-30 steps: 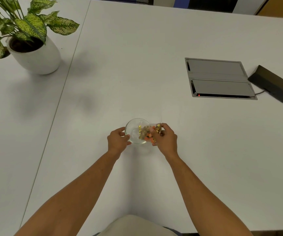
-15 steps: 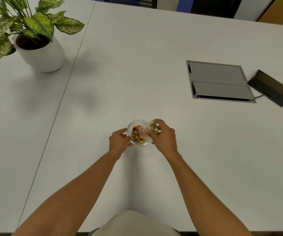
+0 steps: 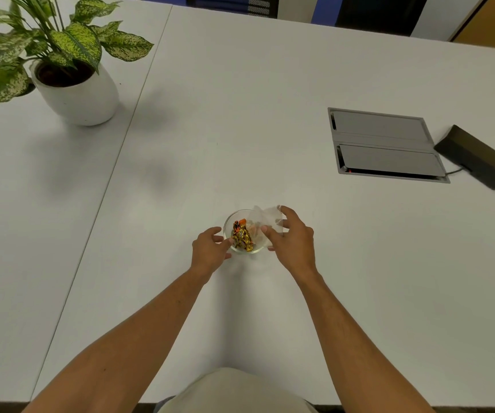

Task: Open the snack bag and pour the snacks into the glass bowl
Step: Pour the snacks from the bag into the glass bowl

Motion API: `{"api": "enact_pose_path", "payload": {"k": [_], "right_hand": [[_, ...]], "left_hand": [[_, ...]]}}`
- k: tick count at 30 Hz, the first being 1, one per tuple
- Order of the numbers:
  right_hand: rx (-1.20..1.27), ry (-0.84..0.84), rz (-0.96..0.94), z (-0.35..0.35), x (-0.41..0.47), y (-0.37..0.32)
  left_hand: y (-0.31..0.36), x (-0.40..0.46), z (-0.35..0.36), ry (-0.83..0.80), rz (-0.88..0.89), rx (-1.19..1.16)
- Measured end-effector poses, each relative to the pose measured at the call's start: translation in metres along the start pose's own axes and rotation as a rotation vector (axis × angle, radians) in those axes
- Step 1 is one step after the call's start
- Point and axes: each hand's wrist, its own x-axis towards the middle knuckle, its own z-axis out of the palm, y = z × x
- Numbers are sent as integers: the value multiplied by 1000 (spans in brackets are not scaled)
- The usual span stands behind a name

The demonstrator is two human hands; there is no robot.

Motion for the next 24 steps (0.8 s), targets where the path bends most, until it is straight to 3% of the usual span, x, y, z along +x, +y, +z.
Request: {"api": "enact_pose_path", "payload": {"k": [5,8,14,20,24], "right_hand": [[10,-80,-33,-3,-3,4],[-47,-142,-54,-2,-3,1],[-67,-102,-102,-4,-3,-4],[234,-26,-16,-12,-11,4],[578,-32,104,-15,-24,13]], "left_hand": [[2,-7,-1,108,125,156],[2,-10,-3,77,117,159],[0,-13,-4,36,103,171],[-2,-21,-1,134,266,166],[0,-31,4,-87,183,-54]]}}
